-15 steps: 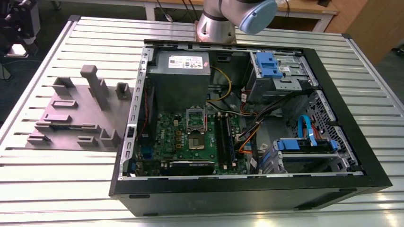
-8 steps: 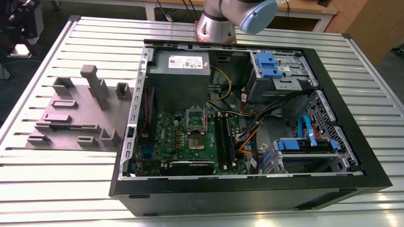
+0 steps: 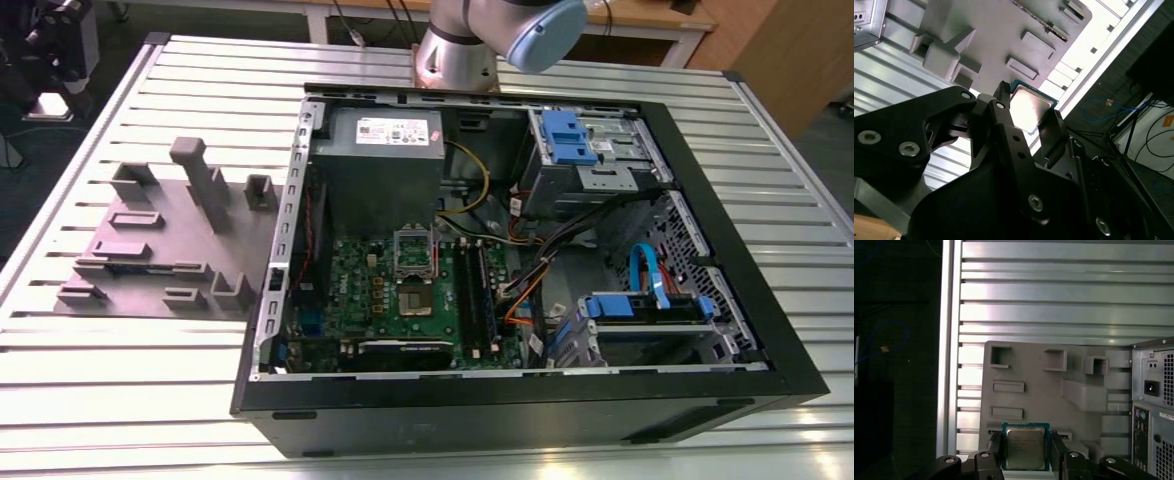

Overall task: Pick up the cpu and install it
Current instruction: 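Pick up the cpu and move it towards the insertion slot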

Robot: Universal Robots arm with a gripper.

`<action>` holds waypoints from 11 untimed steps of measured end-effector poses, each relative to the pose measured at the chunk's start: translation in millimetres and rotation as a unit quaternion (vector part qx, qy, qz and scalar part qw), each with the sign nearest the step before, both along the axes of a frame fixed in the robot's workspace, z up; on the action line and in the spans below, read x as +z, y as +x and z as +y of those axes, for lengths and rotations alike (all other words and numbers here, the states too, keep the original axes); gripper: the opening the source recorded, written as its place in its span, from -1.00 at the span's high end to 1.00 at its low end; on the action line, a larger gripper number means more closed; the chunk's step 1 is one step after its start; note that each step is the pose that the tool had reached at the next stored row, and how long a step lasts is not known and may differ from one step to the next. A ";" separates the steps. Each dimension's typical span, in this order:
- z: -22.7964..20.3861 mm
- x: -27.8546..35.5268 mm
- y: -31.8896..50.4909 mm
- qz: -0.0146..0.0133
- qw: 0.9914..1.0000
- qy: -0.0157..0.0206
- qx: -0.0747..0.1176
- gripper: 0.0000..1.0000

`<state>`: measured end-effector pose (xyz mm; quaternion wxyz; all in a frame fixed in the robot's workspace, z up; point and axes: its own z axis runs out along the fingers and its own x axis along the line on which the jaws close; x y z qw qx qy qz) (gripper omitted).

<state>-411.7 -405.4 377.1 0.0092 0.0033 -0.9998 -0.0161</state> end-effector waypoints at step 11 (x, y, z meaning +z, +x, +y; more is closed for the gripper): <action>-0.1 3.6 15.3 0.000 1.000 -0.001 0.000 0.06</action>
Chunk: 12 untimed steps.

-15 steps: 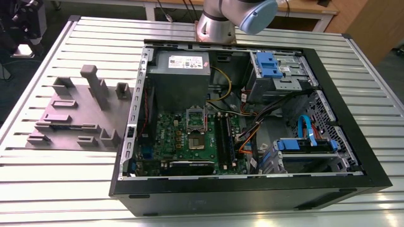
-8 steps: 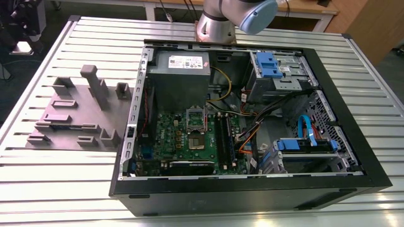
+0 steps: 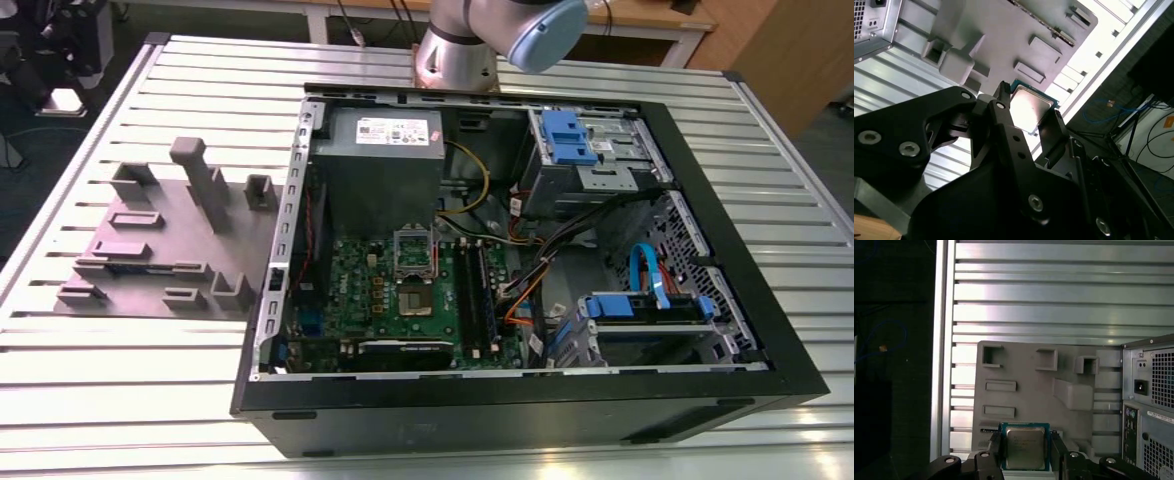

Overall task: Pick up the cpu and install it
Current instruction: 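Pick up the cpu and move it towards the insertion slot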

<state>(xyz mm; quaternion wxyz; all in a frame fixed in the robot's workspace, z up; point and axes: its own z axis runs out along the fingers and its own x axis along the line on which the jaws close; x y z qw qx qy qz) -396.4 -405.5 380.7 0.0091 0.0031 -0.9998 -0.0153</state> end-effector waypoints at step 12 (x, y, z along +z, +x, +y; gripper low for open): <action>-7.8 0.0 13.2 0.000 1.000 -0.001 -0.002 0.06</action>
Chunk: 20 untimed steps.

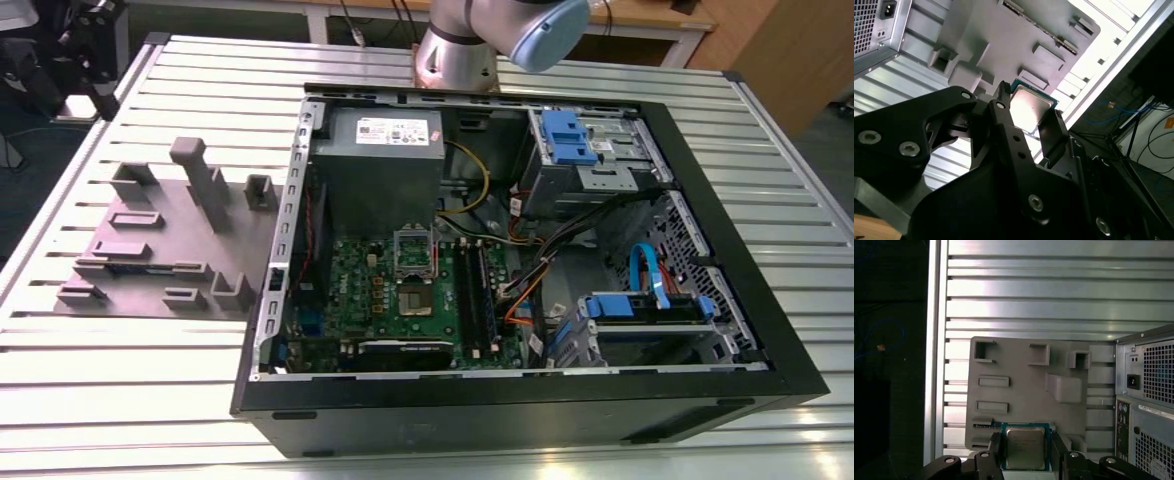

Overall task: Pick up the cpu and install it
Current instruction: 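Pick up the cpu and move it towards the insertion slot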

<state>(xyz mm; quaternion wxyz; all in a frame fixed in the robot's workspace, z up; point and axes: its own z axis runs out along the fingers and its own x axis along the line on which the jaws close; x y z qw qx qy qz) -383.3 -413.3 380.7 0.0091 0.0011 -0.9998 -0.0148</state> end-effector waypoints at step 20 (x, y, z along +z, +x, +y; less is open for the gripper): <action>-0.1 0.0 19.1 0.000 1.000 0.000 0.000 0.06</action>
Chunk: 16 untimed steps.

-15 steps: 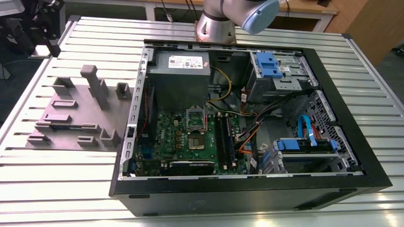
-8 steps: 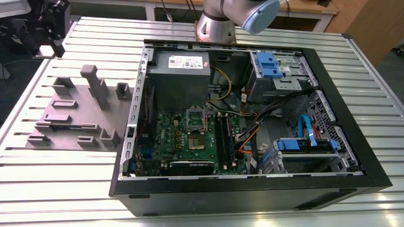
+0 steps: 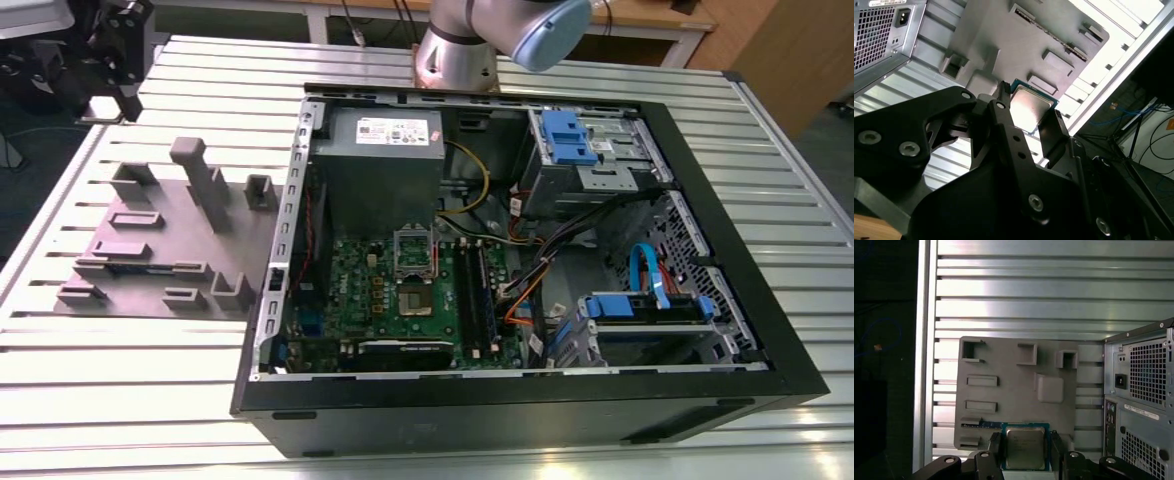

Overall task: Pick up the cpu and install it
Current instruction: 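Pick up the cpu and move it towards the insertion slot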

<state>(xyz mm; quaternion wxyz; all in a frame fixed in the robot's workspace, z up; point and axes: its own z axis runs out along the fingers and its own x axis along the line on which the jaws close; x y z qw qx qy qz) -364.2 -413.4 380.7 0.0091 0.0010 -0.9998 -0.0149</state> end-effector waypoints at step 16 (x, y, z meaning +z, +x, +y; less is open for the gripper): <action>0.0 0.0 9.9 0.000 1.000 0.000 0.000 0.06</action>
